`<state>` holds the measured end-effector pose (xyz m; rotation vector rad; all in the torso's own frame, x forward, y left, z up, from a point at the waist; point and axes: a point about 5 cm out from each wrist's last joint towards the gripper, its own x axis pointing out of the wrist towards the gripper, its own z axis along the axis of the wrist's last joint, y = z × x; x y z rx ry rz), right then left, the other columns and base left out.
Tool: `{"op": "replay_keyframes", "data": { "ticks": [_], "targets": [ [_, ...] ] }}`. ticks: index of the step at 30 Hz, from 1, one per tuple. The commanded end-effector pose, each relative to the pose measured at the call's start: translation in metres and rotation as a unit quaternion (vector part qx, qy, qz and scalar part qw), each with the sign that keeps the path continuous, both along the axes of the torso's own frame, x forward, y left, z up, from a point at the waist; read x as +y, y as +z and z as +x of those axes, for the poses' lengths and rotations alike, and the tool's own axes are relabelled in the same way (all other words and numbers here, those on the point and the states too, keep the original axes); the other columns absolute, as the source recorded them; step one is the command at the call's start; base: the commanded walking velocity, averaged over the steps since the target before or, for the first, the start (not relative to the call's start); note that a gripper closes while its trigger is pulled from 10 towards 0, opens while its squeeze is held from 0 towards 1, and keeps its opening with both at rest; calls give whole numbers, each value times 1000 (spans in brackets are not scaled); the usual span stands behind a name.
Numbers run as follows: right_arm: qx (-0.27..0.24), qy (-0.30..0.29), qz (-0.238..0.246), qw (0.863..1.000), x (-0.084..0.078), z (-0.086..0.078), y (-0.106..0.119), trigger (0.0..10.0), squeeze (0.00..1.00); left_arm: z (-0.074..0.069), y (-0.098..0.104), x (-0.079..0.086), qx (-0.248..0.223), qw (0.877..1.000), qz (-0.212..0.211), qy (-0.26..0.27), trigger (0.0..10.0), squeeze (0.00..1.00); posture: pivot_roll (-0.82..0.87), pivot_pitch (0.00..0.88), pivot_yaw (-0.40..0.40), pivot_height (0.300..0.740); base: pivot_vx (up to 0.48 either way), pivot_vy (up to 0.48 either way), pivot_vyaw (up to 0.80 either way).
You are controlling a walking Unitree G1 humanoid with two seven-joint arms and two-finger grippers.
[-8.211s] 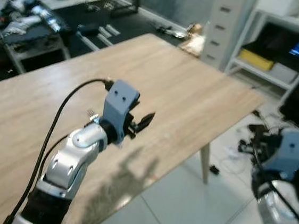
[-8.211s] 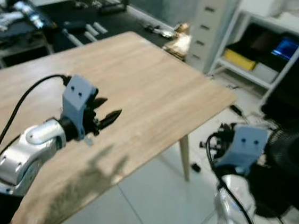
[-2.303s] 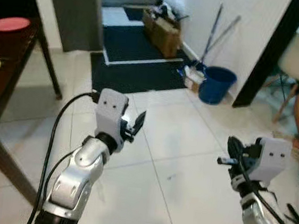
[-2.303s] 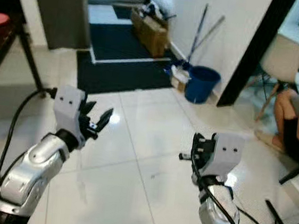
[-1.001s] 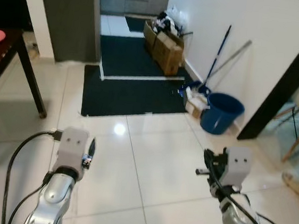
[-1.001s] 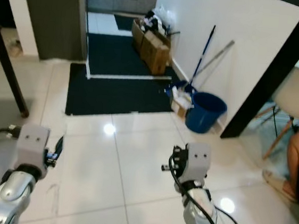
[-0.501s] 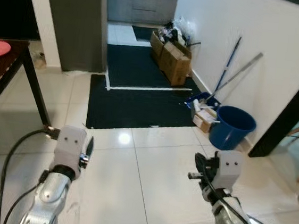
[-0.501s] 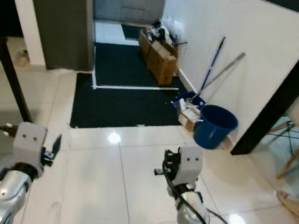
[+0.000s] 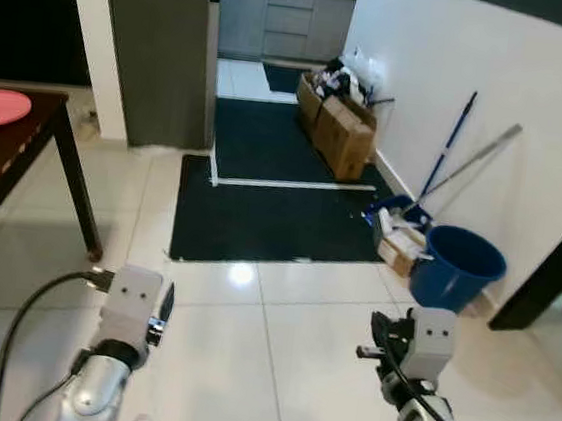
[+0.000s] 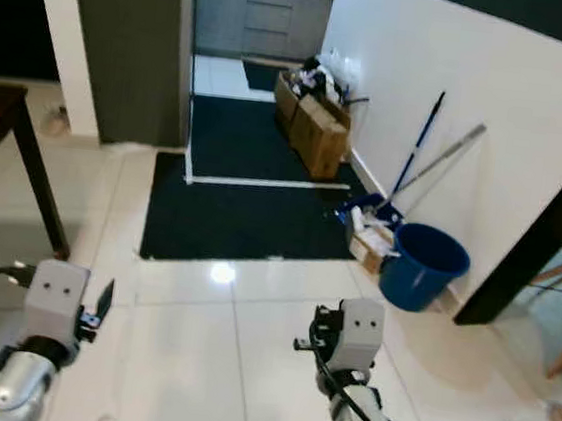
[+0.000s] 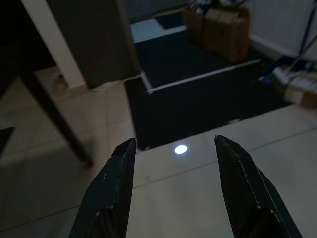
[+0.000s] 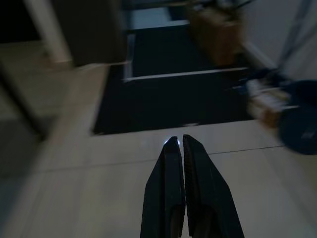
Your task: Setting the table
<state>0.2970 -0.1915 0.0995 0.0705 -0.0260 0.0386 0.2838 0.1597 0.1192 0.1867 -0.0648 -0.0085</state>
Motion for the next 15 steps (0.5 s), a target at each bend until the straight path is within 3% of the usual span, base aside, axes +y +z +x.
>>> {"op": "replay_keyframes", "data": {
  "ticks": [1,11,15],
  "targets": [
    [-8,-18,4,1000,-6,-1,1,10000,0,-3,-8,2,13,1000,7,-1,10000,0,72,0,33,740,352,0,0],
    [-10,-40,8,999,-15,-6,-2,10000,0,0,-11,-6,17,1000,11,-20,10000,0,53,0,59,740,352,0,0],
    [16,-36,5,999,-10,-15,-19,10000,0,-4,-23,-8,36,998,26,-43,10000,0,39,0,78,740,352,0,0]
  ]
}}
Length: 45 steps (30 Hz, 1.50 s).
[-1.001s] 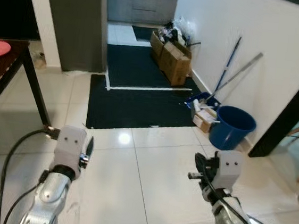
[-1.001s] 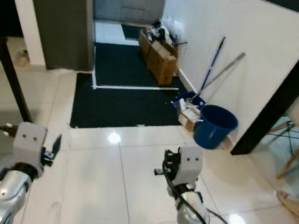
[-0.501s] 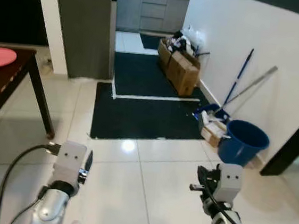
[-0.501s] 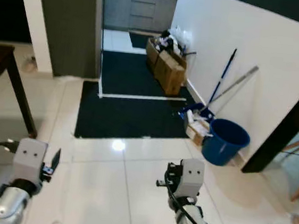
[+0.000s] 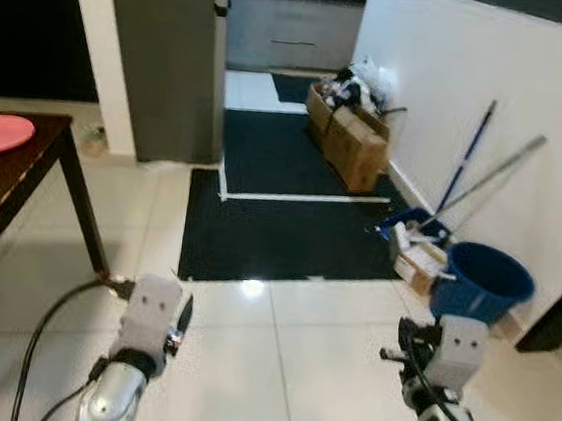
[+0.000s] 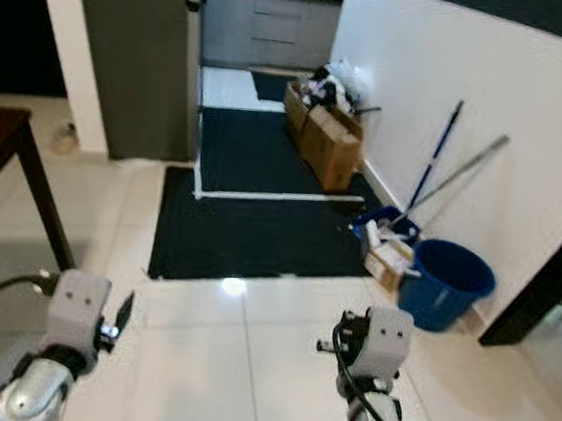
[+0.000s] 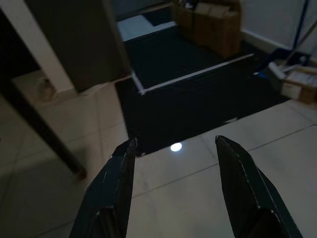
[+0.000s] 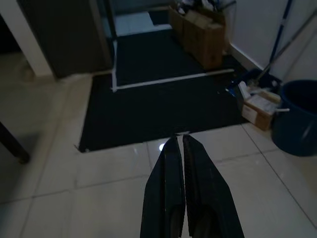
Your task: Setting the table
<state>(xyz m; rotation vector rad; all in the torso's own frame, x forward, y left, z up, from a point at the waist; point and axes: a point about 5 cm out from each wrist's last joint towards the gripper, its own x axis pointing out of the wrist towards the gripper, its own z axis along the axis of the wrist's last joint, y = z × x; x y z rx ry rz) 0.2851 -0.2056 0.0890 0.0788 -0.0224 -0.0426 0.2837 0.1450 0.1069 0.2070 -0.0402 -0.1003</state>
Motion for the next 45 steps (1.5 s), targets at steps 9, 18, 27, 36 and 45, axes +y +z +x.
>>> {"op": "replay_keyframes", "data": {
  "ticks": [9,18,27,36,45],
  "targets": [
    [111,-5,9,994,10,-40,-65,10000,0,-21,-50,8,91,993,51,-51,10000,0,22,0,92,740,349,0,0],
    [159,-19,2,987,4,-56,-87,10000,0,-25,-68,3,133,987,50,-79,10000,0,27,0,91,740,319,0,0],
    [122,-34,-10,992,-4,-41,-72,10000,0,-28,-81,3,206,973,-33,-93,10000,0,20,0,95,740,0,0,0],
    [72,-93,104,988,-15,-35,-56,10000,0,-28,-72,-5,181,975,-39,-123,10000,0,22,0,96,740,0,0,606],
    [46,-82,167,981,-13,-30,-49,10000,0,-30,-74,-6,187,973,-37,-127,10000,0,19,0,101,740,0,0,787]
  ]
}}
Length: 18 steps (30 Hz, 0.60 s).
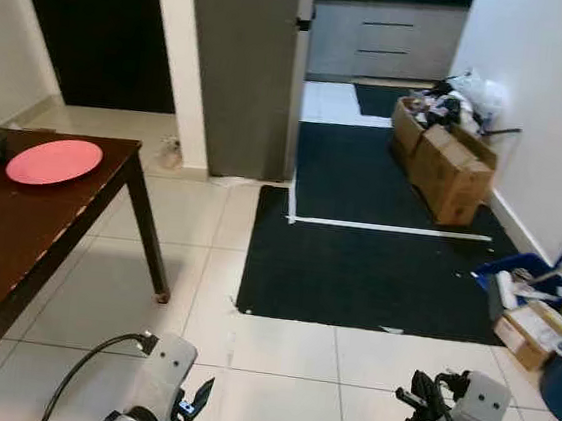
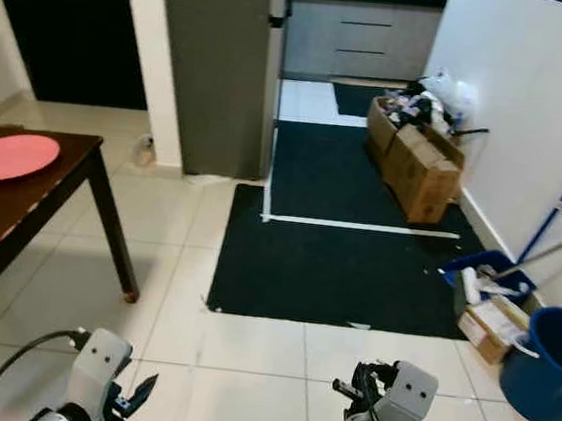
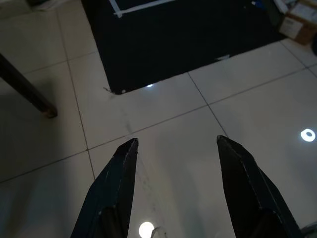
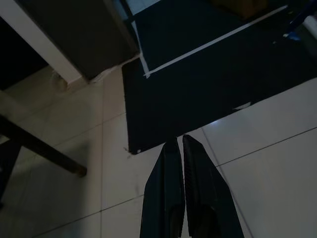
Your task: Setting the table
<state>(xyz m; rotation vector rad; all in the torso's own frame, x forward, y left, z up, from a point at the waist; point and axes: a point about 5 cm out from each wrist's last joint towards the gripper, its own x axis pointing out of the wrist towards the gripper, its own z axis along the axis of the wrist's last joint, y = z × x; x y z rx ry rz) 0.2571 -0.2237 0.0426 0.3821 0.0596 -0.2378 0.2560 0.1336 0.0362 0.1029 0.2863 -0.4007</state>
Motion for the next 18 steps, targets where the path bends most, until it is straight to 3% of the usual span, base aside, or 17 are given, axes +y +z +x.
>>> {"op": "replay_keyframes", "data": {
  "ticks": [1,4,8,18],
  "targets": [
    [-3,28,29,999,9,-3,-3,10000,0,-3,-3,5,9,1000,3,5,10000,0,20,0,103,740,0,0,781],
    [-16,78,46,996,22,-5,-1,10000,0,-3,-1,5,10,1000,-3,9,10000,0,20,0,107,740,0,0,781],
    [-20,101,46,994,29,-6,1,10000,0,-3,1,5,7,1000,-3,13,10000,0,19,0,109,740,0,0,783],
    [-18,113,43,992,30,-8,2,10000,0,5,11,9,-18,999,6,47,10000,0,20,0,104,740,0,0,788]
  ]
}}
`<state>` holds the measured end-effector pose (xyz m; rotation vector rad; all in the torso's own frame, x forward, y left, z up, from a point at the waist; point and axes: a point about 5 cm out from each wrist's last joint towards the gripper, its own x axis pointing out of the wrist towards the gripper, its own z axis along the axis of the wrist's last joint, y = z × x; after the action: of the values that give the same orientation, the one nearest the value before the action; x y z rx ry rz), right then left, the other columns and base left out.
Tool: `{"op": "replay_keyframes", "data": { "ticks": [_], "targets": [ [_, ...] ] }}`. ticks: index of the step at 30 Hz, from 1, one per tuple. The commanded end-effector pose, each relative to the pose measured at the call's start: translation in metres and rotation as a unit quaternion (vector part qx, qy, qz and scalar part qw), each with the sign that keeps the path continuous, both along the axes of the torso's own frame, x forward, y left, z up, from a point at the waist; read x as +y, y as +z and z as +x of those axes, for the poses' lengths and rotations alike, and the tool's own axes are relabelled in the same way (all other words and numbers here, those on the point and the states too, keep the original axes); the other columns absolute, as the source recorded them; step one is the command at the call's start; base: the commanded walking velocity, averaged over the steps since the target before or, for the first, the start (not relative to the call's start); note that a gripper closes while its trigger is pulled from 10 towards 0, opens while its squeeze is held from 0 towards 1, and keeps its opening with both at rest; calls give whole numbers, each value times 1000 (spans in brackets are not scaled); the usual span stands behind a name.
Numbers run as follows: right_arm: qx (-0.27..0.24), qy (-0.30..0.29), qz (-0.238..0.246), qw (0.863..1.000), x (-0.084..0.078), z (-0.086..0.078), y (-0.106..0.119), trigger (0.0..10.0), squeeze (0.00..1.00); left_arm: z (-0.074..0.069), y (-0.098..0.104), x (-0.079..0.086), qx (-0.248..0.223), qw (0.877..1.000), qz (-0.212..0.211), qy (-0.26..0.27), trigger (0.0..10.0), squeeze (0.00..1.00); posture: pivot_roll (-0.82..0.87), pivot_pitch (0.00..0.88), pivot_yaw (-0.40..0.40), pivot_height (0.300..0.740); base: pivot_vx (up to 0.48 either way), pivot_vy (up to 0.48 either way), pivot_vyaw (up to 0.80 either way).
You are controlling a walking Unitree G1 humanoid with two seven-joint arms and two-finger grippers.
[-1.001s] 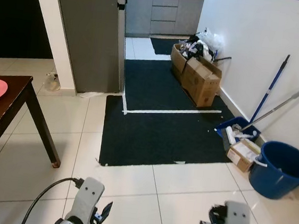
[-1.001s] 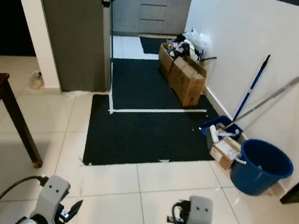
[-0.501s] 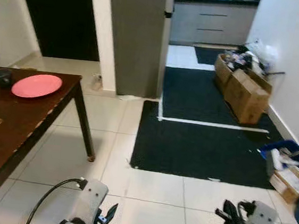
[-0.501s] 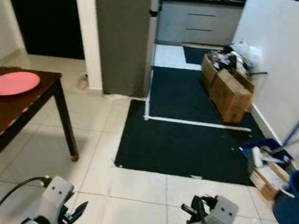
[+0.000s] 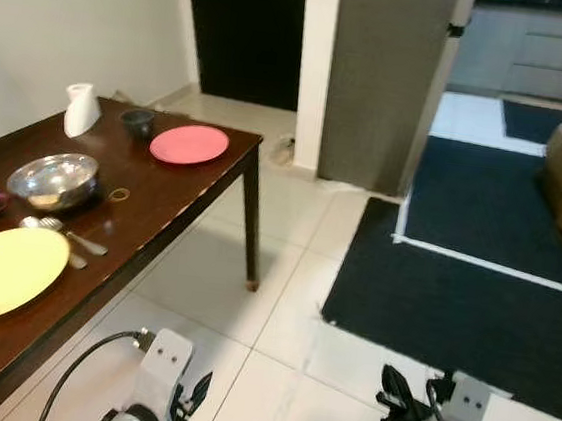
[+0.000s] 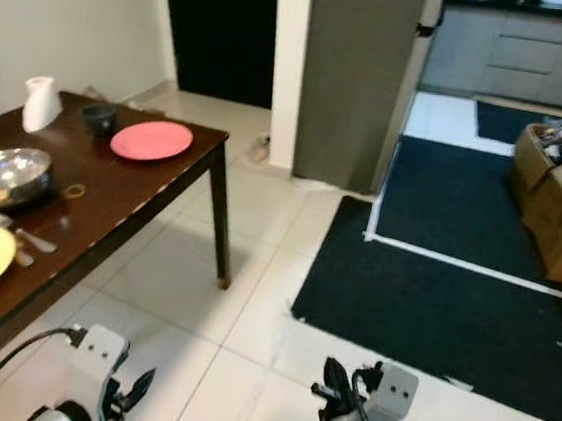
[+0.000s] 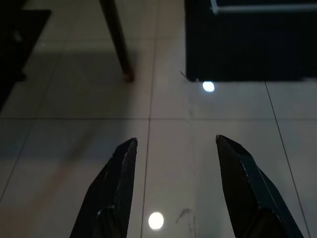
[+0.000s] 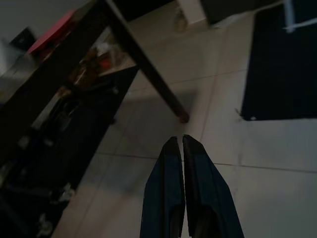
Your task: Setting the table
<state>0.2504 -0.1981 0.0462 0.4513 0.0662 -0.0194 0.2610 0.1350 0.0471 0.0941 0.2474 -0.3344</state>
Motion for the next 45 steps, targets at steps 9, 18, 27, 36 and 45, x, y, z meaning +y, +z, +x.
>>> {"op": "replay_keyframes", "data": {
  "ticks": [9,18,27,36,45],
  "targets": [
    [-29,24,-8,999,4,8,19,10000,0,30,46,23,-75,995,11,68,10000,0,27,0,98,740,0,0,788],
    [-102,60,-18,993,17,24,62,10000,0,49,95,51,-130,987,10,94,10000,0,38,0,103,740,0,0,788],
    [-158,142,-48,976,39,30,99,10000,0,43,97,71,-80,991,-25,105,10000,0,53,0,92,740,0,0,788],
    [-156,203,-55,965,54,29,105,10000,0,36,97,70,-38,992,-52,113,10000,0,73,1,65,740,0,0,788],
    [-151,210,-45,965,56,31,109,10000,0,34,103,71,-32,992,-12,121,10000,0,82,4,57,740,0,0,788]
  ]
}}
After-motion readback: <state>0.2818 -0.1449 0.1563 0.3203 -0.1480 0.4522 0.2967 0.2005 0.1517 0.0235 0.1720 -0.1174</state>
